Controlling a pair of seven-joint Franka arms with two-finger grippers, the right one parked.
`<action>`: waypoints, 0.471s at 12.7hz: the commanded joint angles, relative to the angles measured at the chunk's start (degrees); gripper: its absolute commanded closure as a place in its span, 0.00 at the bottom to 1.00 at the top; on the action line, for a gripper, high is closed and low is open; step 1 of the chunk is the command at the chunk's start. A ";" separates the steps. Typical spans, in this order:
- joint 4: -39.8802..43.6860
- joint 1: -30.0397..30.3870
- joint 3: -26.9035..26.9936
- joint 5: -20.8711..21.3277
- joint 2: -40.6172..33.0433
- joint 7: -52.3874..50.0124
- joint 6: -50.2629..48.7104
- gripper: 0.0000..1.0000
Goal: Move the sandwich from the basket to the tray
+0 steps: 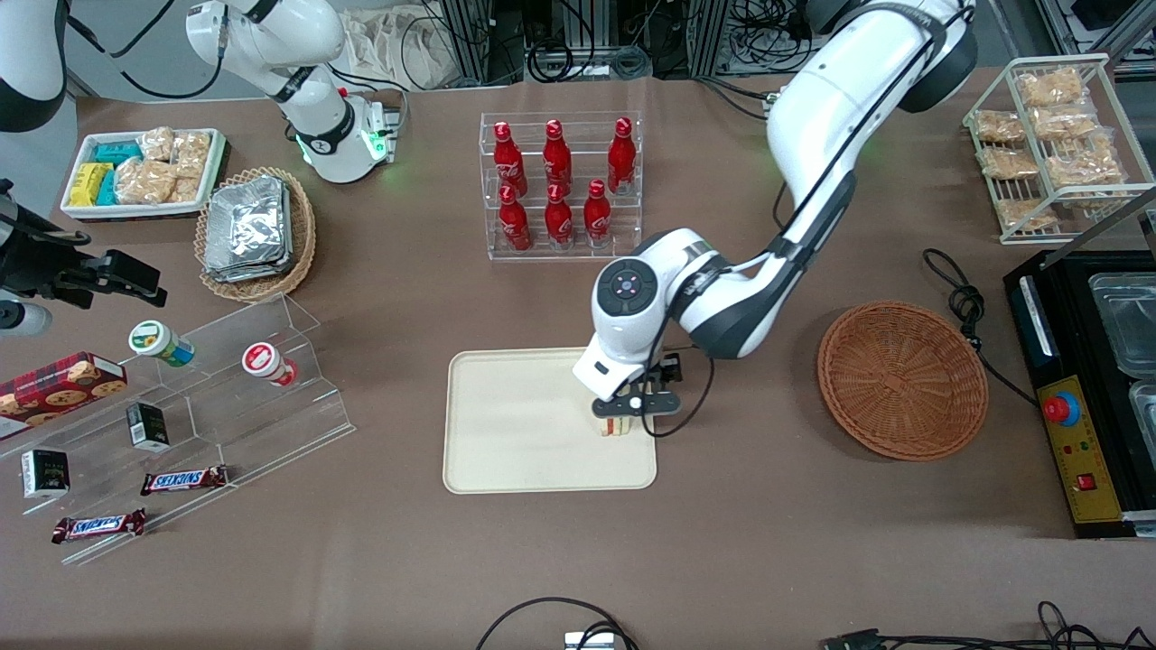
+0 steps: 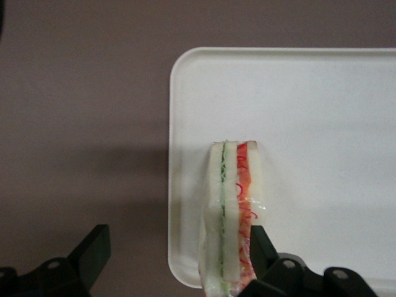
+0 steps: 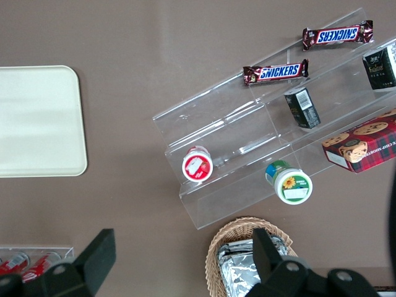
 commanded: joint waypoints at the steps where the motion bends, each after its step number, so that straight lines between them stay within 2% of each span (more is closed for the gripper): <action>1: -0.66 1.91 0.15 0.27 -3.76 -1.62 -2.16 0.01; 6: -0.83 10.00 0.15 0.27 -10.53 -0.74 -6.11 0.00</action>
